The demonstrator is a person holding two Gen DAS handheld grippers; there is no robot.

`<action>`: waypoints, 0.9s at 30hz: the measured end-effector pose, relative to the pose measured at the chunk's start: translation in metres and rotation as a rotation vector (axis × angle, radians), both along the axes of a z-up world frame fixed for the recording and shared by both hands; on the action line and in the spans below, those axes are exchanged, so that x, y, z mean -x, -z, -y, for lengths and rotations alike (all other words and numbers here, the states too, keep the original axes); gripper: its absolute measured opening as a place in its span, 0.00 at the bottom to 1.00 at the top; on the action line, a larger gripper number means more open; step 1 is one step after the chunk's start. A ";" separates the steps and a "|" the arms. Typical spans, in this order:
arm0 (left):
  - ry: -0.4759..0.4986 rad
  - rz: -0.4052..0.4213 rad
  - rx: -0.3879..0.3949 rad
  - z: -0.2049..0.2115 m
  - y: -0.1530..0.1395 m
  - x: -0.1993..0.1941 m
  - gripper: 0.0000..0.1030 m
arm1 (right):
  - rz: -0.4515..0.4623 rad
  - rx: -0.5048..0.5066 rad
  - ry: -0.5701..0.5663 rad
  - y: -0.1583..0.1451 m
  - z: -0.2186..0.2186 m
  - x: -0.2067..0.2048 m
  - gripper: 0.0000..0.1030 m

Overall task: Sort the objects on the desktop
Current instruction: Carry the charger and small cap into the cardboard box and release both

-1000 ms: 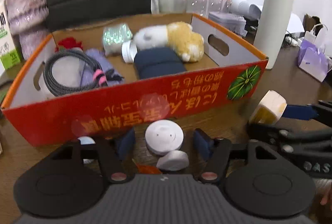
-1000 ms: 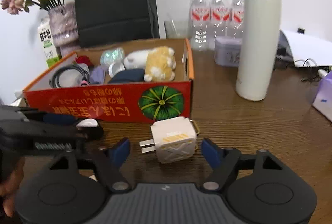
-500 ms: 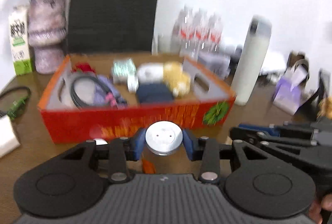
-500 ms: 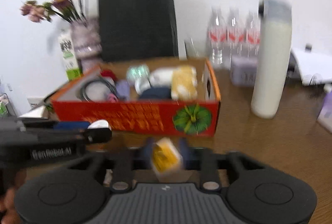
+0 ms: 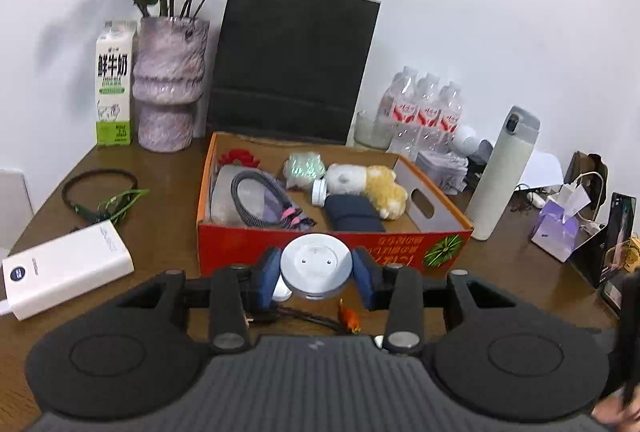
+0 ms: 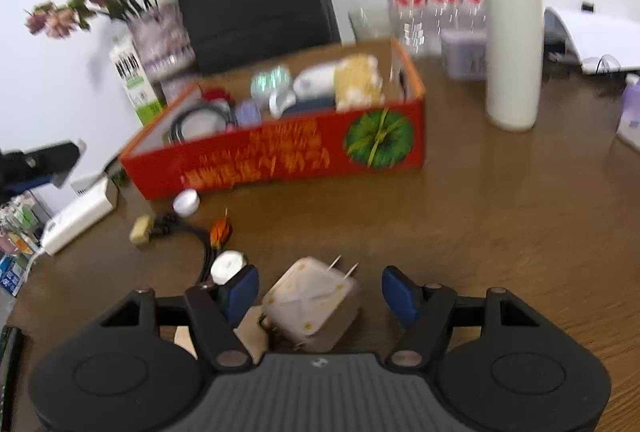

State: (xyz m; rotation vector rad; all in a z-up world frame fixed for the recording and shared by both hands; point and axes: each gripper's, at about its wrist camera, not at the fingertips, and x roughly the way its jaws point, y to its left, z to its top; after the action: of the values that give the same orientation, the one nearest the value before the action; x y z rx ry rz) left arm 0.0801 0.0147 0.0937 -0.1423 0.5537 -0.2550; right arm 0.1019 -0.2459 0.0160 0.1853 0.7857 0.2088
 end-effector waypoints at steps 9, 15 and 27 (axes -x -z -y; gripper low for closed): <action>0.003 0.002 -0.080 -0.007 -0.009 -0.052 0.39 | 0.061 0.085 0.036 0.011 -0.010 0.010 0.52; 0.072 -0.095 -0.241 0.021 0.009 -0.164 0.39 | 0.198 0.047 0.037 -0.046 0.008 -0.040 0.52; 0.067 -0.178 -0.385 0.038 0.032 -0.209 0.69 | -0.014 0.218 -0.028 -0.026 -0.008 -0.214 0.53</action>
State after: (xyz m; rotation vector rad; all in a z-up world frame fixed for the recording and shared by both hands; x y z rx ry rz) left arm 0.2894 -0.0230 0.0617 0.2292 0.7750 -0.1978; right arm 0.3161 -0.2380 0.0420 -0.0301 0.8189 0.1466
